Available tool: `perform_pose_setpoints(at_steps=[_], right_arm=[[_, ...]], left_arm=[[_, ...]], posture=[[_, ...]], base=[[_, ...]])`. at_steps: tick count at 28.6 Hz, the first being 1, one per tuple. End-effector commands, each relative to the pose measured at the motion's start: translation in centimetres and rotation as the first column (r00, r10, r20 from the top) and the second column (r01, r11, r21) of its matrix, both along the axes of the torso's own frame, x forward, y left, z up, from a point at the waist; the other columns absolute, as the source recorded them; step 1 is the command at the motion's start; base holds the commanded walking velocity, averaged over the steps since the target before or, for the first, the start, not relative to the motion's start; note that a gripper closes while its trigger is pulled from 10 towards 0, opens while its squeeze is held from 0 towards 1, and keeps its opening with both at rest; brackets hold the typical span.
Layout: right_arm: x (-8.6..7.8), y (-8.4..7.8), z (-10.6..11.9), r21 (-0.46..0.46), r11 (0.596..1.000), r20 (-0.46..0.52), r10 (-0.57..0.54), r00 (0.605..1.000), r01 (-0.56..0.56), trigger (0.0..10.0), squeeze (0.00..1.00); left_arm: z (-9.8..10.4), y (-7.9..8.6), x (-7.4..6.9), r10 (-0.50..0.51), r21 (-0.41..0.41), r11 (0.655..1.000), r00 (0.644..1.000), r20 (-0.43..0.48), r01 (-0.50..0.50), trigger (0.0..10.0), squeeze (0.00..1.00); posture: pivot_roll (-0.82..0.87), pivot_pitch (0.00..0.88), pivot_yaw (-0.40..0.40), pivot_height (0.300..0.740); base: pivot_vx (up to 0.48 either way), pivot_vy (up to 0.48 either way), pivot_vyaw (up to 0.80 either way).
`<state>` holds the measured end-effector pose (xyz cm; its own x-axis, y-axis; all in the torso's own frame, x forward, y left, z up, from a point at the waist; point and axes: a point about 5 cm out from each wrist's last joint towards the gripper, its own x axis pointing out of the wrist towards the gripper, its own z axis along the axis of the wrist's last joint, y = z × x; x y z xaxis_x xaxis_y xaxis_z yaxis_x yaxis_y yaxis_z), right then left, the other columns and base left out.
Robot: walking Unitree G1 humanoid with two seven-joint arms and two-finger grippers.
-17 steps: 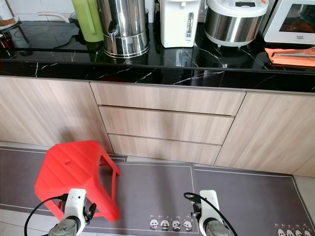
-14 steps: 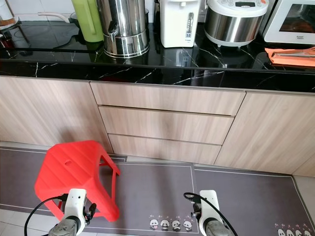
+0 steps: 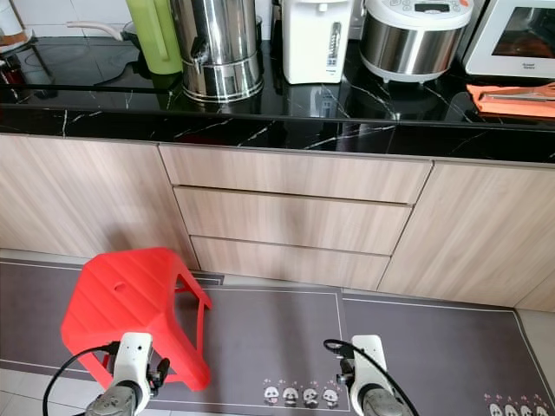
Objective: Kitchen organization
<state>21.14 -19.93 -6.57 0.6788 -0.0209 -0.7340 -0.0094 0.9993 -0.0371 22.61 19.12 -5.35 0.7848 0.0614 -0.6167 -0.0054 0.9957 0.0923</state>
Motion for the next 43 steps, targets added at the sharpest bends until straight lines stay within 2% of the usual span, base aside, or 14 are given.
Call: perform_pose_setpoints(at_steps=[1, 3, 4, 18, 26, 32, 43], right_arm=[[0.2, 1.6, -0.2, 0.113, 0.993, -0.031, -0.025, 0.999, 0.028, 10.0, 0.00], [0.4, 1.6, -0.1, 0.111, 0.994, -0.027, -0.021, 0.999, 0.024, 10.0, 0.00], [0.3, 1.5, -0.1, 0.114, 0.993, -0.013, -0.011, 1.000, 0.013, 10.0, 0.00], [0.3, 2.0, 0.0, 0.127, 0.992, 0.009, 0.015, 1.000, -0.016, 10.0, 0.00], [0.8, 1.7, 0.3, 0.119, 0.992, 0.015, 0.033, 0.999, -0.035, 10.0, 0.00], [1.5, 0.5, 0.9, 0.096, 0.995, 0.030, 0.029, 0.999, -0.032, 10.0, 0.00], [1.0, 1.7, 0.4, 0.134, 0.990, 0.027, 0.042, 0.999, -0.046, 10.0, 0.00]], left_arm=[[-1.4, 3.0, -2.7, 0.023, -0.017, 1.000, 0.984, -0.178, -0.026, 10.0, 0.00], [-1.4, 3.1, -2.6, 0.018, -0.012, 1.000, 0.984, -0.179, -0.020, 10.0, 0.00], [-1.3, 3.2, -2.6, 0.007, -0.005, 1.000, 0.984, -0.178, -0.008, 10.0, 0.00], [-1.3, 3.4, -2.6, -0.003, 0.005, 1.000, 0.984, -0.180, 0.004, 10.0, 0.00], [-1.2, 2.9, -2.3, 0.005, -0.017, 1.000, 0.986, -0.169, -0.008, 10.0, 0.00], [-1.2, 1.4, -1.6, -0.015, -0.045, 0.999, 0.987, -0.157, 0.008, 10.0, 0.00], [-1.3, 2.1, -2.1, 0.025, -0.064, 0.997, 0.988, -0.156, -0.035, 10.0, 0.00]], posture=[[-0.06, 0.000, 0.096, 0.740], [-0.06, 0.000, 0.103, 0.740], [-0.01, 0.000, 0.096, 0.740], [0.00, 0.000, 0.079, 0.740], [-0.02, 0.000, 0.053, 0.740], [-0.02, 0.000, 0.024, 0.740], [0.01, 0.000, 0.042, 0.740]], base=[[0.000, 0.000, 0.00], [0.000, 0.000, 0.00], [0.000, 0.000, 0.00], [0.000, 0.000, 0.00], [0.000, 0.000, 0.00], [0.000, 0.000, 0.00], [0.000, 0.000, 0.00]])
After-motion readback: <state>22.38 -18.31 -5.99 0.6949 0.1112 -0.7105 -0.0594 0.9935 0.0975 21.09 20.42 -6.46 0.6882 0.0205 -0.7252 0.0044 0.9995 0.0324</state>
